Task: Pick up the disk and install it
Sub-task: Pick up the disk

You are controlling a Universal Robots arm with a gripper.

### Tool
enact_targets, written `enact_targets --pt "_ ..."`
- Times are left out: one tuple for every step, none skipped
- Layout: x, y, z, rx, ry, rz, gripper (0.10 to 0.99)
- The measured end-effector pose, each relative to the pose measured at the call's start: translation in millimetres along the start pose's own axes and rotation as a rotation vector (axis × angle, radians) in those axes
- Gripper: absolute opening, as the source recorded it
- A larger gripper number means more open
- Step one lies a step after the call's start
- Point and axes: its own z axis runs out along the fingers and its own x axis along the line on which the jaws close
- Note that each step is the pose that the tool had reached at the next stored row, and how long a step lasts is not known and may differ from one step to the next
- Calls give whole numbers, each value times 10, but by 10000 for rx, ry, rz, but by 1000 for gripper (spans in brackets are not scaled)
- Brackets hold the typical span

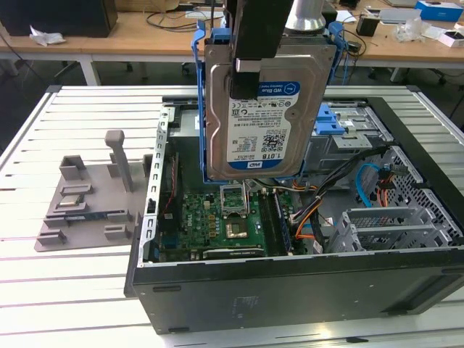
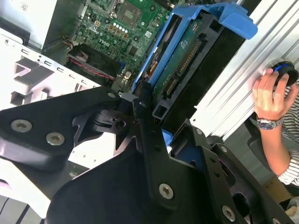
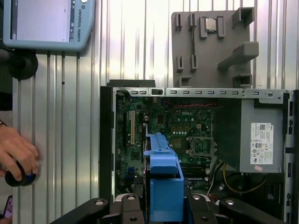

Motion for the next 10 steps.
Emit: enact_targets --pt "0 -16 0 0 0 3 365" --pt "0 -35 -1 0 1 2 365" --pt "1 -54 -1 0 1 1 365" --pt "2 -110 0 0 0 2 365" --pt "3 -146 -1 0 0 3 365" --pt "3 -192 -1 0 1 2 365" --pt "3 -210 -2 -1 1 2 365" --pt "4 -234 -2 -1 1 2 365" --pt "4 -258 -1 -1 1 2 365" --pt "5 -282 -1 -1 0 2 365"
